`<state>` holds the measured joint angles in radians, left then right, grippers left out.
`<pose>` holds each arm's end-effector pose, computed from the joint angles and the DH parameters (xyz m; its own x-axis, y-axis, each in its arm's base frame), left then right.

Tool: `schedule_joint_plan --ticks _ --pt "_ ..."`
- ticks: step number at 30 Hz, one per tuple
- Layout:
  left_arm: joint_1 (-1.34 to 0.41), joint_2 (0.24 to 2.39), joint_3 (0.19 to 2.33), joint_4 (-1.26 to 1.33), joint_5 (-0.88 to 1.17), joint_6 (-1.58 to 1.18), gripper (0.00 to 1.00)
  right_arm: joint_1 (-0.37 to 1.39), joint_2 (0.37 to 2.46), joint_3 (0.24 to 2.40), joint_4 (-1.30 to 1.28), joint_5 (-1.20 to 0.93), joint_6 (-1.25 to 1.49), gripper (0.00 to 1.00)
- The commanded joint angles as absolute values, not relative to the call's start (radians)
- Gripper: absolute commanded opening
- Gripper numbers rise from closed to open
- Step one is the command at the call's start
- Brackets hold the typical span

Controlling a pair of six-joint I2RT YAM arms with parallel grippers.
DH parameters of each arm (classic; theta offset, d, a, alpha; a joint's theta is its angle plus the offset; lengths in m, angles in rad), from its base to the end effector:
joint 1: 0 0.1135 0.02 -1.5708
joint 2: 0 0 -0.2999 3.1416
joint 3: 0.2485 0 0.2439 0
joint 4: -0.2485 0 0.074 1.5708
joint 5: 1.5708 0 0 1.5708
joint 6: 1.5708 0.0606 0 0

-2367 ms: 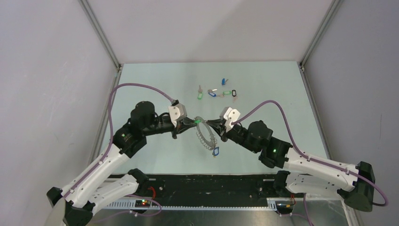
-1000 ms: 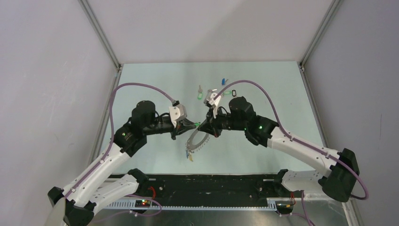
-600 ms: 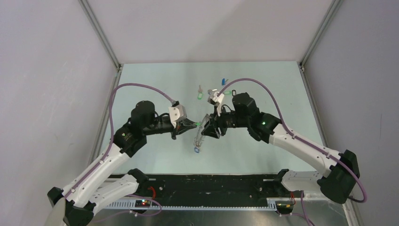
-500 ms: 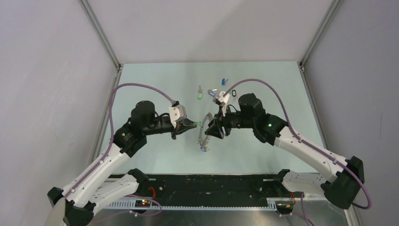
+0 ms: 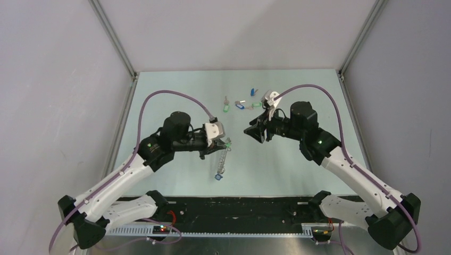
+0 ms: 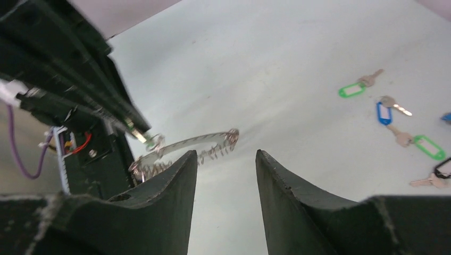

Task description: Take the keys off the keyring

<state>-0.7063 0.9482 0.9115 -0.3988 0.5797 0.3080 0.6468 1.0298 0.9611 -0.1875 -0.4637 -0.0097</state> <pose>0.1280 -0.1529 0.3558 -0.0267 0.3561 -0.9340 0.9748 0.2163 0.0547 0.1668 0.1600 0.3817 -0.1936 -0.1571 -0.9684 -0.8862 0.4515 0.1040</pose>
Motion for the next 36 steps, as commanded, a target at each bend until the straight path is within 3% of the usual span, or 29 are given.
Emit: schedule_joint_plan --ticks 1,6,12,28,36 --pt "-0.816 0.982 1.064 -0.566 0.348 0.464 0.0 0.588 1.049 0.957 -0.074 -0.458 0.027 0.49" --pt "-0.951 1.068 1.187 -0.719 0.048 0.638 0.0 0.533 1.063 0.957 -0.025 -0.519 0.044 0.49" --pt "-1.015 1.105 1.258 -0.803 -0.073 0.84 0.0 0.486 1.102 0.989 -0.025 -0.618 0.052 0.43" --pt "-1.022 1.042 1.235 -0.799 0.006 1.212 0.0 0.504 1.232 1.0 0.042 -0.814 -0.004 0.4" --pt "-1.022 0.997 1.203 -0.755 0.066 1.324 0.0 0.567 1.241 1.001 0.029 -0.749 -0.136 0.36"
